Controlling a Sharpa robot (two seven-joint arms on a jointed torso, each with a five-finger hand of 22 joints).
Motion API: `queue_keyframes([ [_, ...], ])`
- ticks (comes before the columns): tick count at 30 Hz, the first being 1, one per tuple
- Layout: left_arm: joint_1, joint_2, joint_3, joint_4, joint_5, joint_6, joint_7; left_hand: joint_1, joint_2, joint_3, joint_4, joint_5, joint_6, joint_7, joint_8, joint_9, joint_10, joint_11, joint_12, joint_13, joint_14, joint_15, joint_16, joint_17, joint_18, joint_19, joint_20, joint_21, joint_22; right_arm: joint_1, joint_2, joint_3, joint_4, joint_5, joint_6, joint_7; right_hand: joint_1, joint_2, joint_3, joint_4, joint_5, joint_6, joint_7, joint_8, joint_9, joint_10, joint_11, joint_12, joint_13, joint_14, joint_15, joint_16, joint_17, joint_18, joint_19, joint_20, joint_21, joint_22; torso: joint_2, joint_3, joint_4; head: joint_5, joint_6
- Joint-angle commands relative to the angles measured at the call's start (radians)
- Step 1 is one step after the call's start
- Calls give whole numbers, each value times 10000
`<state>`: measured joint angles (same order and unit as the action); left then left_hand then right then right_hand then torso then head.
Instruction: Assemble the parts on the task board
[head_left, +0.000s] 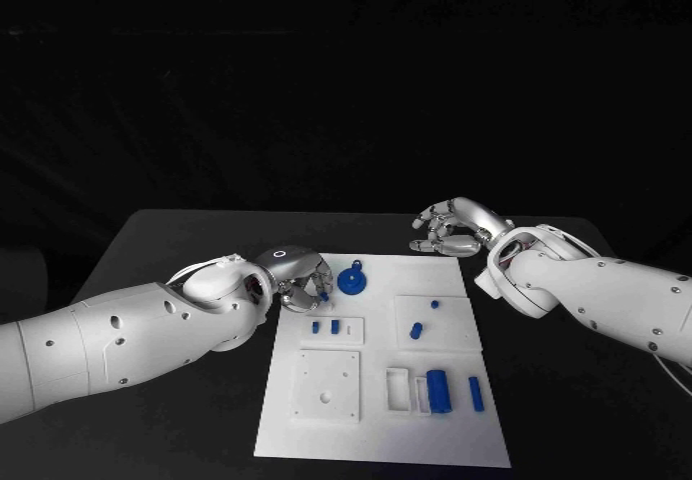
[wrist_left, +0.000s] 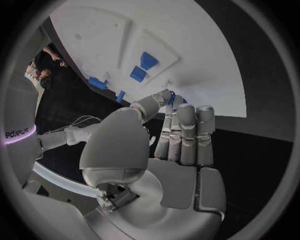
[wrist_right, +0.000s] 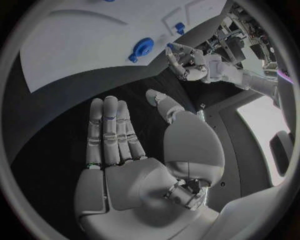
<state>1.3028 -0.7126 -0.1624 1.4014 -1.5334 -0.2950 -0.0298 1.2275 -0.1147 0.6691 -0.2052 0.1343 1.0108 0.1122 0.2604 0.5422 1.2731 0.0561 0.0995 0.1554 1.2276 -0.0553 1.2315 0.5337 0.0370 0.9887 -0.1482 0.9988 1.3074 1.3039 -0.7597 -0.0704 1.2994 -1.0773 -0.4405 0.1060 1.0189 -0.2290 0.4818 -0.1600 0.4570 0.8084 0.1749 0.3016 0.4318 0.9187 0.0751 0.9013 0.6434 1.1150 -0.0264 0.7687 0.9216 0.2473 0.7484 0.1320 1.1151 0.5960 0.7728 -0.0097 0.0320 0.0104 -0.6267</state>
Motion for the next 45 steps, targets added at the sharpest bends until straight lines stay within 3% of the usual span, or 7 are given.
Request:
queue_keyframes([
  [1, -97, 51, 3, 17, 91, 147, 24, -6, -82, 61, -7, -50, 23, 45, 35, -8, 13, 30, 10, 2, 92, 5, 64, 10, 910, 29, -52, 53, 182, -8, 4, 2, 20, -24, 104, 95, -22, 76, 2, 10, 41, 12, 75, 55, -16, -84, -15, 41, -17, 65, 19, -64, 15, 145, 4, 48, -33, 17, 3, 3, -9, 8, -24],
  [10, -276, 147, 4, -12, 95, 114, 54, -5, -80, 63, -3, -61, 18, 49, 33, -14, 14, 32, 3, 1, 98, 7, 74, 14, 912, 30, -49, 59, 182, -9, -10, 2, 23, -24, 106, 91, -22, 78, 1, 10, 41, 11, 75, 55, -17, -85, -15, 46, -22, 66, 19, -64, 16, 145, 5, 48, -35, 21, 6, 11, -10, -14, -58],
  [27, -278, 252, 2, -14, 37, 249, 4, 5, -100, 69, -12, -71, 0, 54, 25, -26, 4, 37, -17, -4, 91, 13, 76, 15, 917, 24, -44, 64, 182, -10, -6, 2, 16, -24, 115, 89, -22, 80, 0, 9, 40, 11, 76, 56, -19, -86, -14, 51, -29, 66, 19, -66, 18, 145, 6, 48, -38, 26, -1, 1, -5, -20, -69],
  [34, -277, 268, -31, 54, -783, 240, -118, 54, -141, 90, -53, -74, -18, 60, 19, -42, -9, 46, -45, -9, 63, 22, 66, 11, 922, 0, -34, 68, 183, -10, -14, 2, 20, -24, 118, 81, -22, 80, 0, 9, 40, 11, 76, 56, -19, -87, -14, 53, -32, 66, 19, -67, 19, 145, 6, 48, -40, 28, -1, 4, 1, -24, -83],
  [42, -276, 392, -84, 100, -1755, 294, -425, 67, -342, 86, -46, -220, -88, 88, -12, -88, -71, 85, -120, -30, 4, 60, 47, 2, 916, -60, 3, 75, 183, -10, -21, 2, 26, -24, 122, 78, -19, 80, 1, 6, 41, 11, 76, 56, -20, -89, -14, 55, -36, 66, 19, -67, 19, 145, 5, 48, -42, 31, 1, 5, -5, -12, -84],
  [45, -276, 406, -118, 159, -1850, 219, -464, 75, -598, 73, -33, -275, -129, 101, -30, -117, -103, 103, -159, -40, -30, 77, 33, -6, 918, -92, 20, 72, 178, -10, -27, 2, 25, -24, 123, 77, -17, 80, 1, 5, 41, 11, 76, 56, -20, -89, -14, 56, -37, 66, 19, -68, 20, 145, 5, 48, -42, 32, 7, 3, -13, -20, -76],
])
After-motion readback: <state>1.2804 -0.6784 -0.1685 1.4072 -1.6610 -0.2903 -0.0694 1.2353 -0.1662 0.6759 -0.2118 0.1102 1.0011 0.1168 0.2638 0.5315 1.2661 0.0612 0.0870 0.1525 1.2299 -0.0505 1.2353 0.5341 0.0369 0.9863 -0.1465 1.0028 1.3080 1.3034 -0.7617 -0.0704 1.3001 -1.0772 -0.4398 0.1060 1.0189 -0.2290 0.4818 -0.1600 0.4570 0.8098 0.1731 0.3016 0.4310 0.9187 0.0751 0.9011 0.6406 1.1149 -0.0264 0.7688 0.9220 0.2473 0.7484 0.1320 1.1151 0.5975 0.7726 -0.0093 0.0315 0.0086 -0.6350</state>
